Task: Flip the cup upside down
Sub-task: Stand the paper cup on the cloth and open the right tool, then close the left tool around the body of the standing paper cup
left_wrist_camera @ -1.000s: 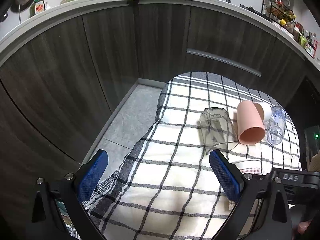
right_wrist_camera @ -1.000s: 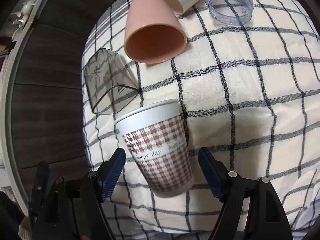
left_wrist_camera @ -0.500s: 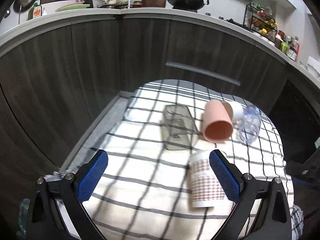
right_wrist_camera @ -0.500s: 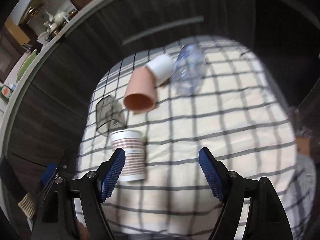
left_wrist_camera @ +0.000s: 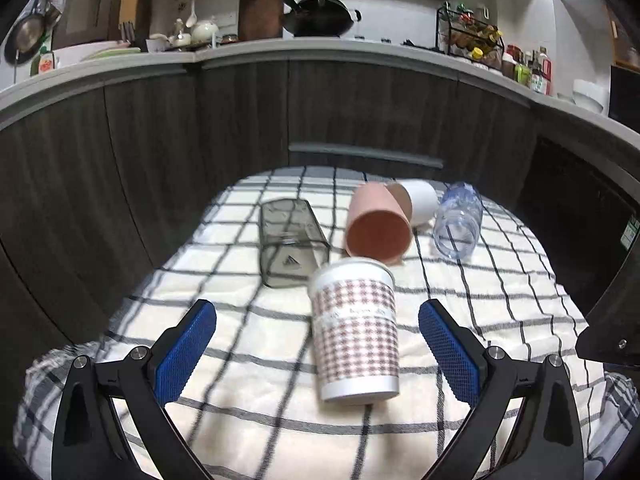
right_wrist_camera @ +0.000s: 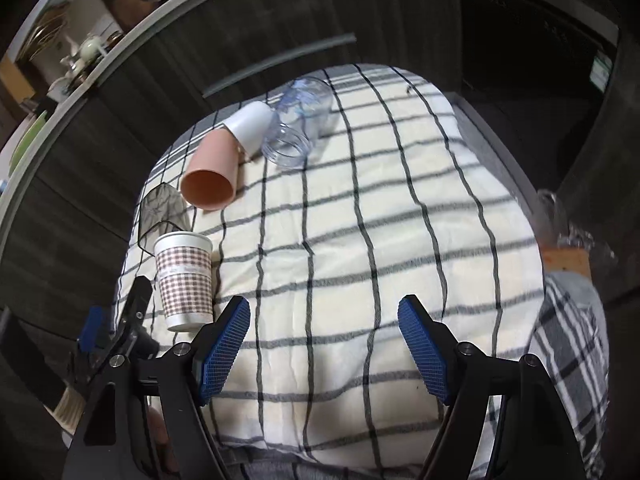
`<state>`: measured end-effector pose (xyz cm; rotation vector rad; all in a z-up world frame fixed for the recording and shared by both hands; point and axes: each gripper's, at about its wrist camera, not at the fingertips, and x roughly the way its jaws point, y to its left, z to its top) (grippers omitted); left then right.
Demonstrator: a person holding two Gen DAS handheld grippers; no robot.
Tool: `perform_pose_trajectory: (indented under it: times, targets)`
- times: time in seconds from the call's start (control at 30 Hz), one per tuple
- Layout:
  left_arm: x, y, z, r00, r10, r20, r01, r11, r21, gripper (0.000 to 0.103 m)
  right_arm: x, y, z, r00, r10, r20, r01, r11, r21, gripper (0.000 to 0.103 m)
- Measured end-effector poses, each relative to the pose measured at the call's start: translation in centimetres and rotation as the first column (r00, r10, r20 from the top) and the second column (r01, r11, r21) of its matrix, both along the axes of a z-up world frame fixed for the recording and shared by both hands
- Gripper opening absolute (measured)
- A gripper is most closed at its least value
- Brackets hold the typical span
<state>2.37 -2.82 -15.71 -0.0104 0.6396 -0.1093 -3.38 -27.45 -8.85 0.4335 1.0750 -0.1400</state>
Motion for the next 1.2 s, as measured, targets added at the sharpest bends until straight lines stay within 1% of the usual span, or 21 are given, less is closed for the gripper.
perform_pose_trajectory:
  times: [0.1,0.23,0.3,0.4,0.47,0.57,0.6,0.73,0.87,0.97,1.07,1.13,1.2]
  targets:
    - [0.3,-0.8,-0.9,1.0,0.0,-0.022,0.0,1.0,0.001,0.102,-0.3,-0.2,-0.6,1.0,-0.01,-0.016,0.01,1.0,0.021,0.076]
    - [0.0,-2.1,-2.1,0.999,-0.03,-0.041,0.031,0.999,0.021,0.102,-0.5,-0.7,-1.1,0.999,-0.025,-0.024,0.026,0.999,0.038,0.076]
    - [0.1,-2.6,-2.8,0.997,-0.039,-0.068,0.041,0.999,0.025,0.102,-0.6,-1.0,-1.3,0.999,-0.037,-0.031,0.038,0.998,0.051,0.076]
    - [0.5,-3.0,-3.8,0.992,-0.052,-0.112,0.055,0.998,0.02,0.093,-0.6,-1.5,-2.1,0.997,-0.049,-0.06,0.055,0.994,0.091,0.076]
    - [0.9,-3.1,-4.2,0.99,-0.055,-0.132,0.058,0.998,0.016,0.083,-0.7,-1.7,-2.7,0.995,-0.06,-0.08,0.069,0.992,0.109,0.076]
    - [1.1,-3.1,-4.5,0.987,-0.057,-0.147,0.059,0.998,0.009,0.073,-0.7,-1.9,-3.1,0.993,-0.075,-0.096,0.087,0.989,0.122,0.076]
    - [1.2,-3.1,-4.5,0.987,-0.057,-0.15,0.059,0.998,0.009,0.071,-0.7,-1.9,-3.2,0.992,-0.076,-0.099,0.089,0.988,0.124,0.076]
    - [1.4,-2.8,-4.8,0.984,-0.061,-0.169,0.061,0.998,-0.007,0.057,-0.4,-1.8,-3.6,0.99,-0.072,-0.119,0.087,0.988,0.13,0.077]
    - [1.4,-2.7,-4.9,0.984,-0.06,-0.169,0.059,0.998,-0.011,0.057,-0.5,-1.8,-3.8,0.989,-0.072,-0.129,0.089,0.987,0.131,0.077]
    - [1.5,-2.6,-4.7,0.983,-0.056,-0.173,0.053,0.998,-0.017,0.057,-0.6,-1.7,-3.4,0.99,-0.074,-0.119,0.088,0.989,0.117,0.077]
    - [1.6,-2.3,-3.8,0.981,-0.056,-0.184,0.052,0.998,-0.023,0.057,-0.6,-1.5,-2.7,0.993,-0.068,-0.098,0.078,0.992,0.104,0.077]
    - [1.8,-2.0,-3.0,0.974,-0.052,-0.221,0.05,0.999,-0.013,0.057,-0.7,-1.5,-2.2,0.994,-0.063,-0.085,0.071,0.992,0.105,0.076]
    - [2.5,-1.7,-2.2,0.954,-0.053,-0.294,0.051,0.999,-0.013,0.057,-0.6,-1.5,-1.7,0.995,-0.06,-0.081,0.07,0.991,0.117,0.076]
